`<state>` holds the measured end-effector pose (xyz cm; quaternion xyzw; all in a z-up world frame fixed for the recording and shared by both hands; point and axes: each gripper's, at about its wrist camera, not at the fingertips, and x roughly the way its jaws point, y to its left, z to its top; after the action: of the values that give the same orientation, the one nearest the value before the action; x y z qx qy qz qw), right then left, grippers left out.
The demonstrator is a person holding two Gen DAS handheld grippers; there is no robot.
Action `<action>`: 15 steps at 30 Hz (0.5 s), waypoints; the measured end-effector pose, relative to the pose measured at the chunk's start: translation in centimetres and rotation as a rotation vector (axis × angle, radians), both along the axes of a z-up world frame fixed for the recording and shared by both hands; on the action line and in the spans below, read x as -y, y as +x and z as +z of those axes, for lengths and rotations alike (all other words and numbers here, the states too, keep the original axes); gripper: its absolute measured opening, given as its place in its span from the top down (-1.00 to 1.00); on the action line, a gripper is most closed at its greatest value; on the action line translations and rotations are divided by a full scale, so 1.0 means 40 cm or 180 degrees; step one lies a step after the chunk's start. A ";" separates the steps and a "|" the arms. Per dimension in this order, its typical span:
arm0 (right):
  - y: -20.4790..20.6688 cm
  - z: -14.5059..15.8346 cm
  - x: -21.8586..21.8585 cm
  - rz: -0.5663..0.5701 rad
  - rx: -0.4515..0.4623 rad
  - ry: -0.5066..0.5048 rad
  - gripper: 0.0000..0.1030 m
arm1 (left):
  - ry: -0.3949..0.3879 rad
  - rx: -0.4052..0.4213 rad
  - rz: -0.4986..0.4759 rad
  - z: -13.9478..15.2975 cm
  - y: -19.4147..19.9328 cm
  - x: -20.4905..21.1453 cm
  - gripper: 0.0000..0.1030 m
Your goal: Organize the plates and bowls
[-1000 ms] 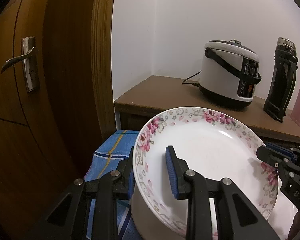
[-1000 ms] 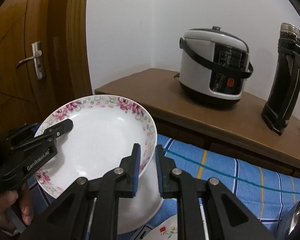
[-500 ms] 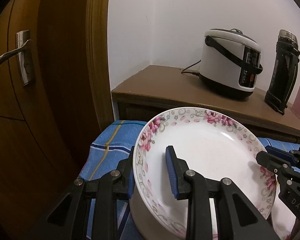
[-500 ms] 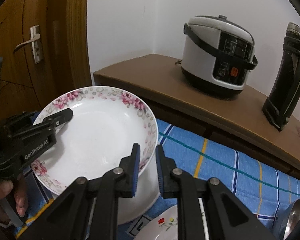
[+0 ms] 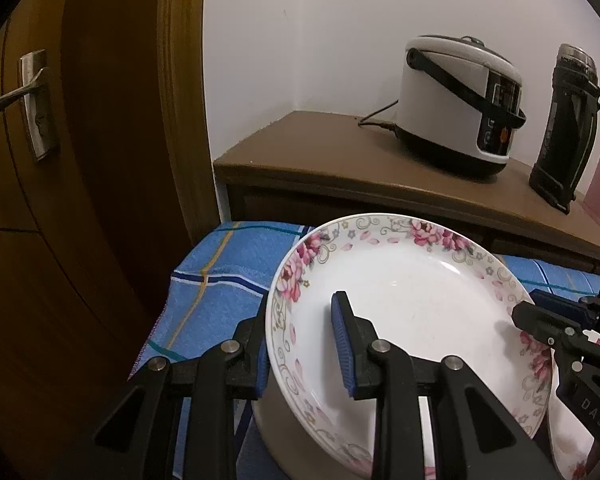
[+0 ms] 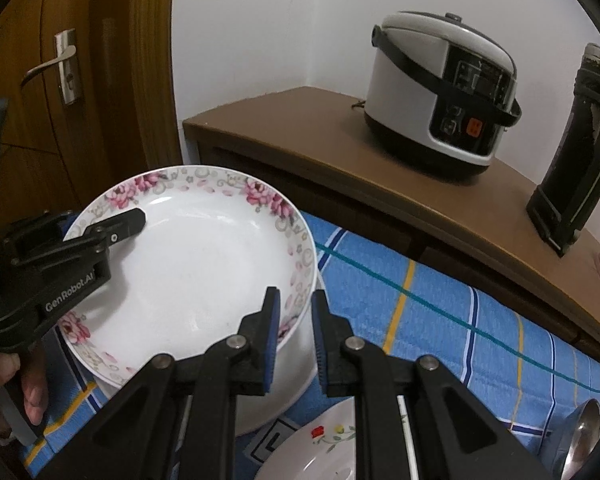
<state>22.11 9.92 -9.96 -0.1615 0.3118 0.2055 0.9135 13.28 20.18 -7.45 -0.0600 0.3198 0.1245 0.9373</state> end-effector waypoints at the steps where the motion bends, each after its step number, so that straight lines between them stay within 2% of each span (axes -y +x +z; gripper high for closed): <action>1: 0.001 0.000 0.000 -0.0002 -0.0005 -0.0006 0.69 | -0.0004 -0.0010 -0.0007 -0.002 0.001 0.000 0.42; 15: 0.020 -0.006 -0.018 -0.0017 -0.0151 -0.0217 0.68 | -0.0042 -0.0318 -0.0078 -0.035 0.024 0.002 0.42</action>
<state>22.91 10.63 -10.19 -0.1869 0.3406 0.1961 0.9003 14.22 20.10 -8.85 -0.0559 0.3678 0.1138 0.9212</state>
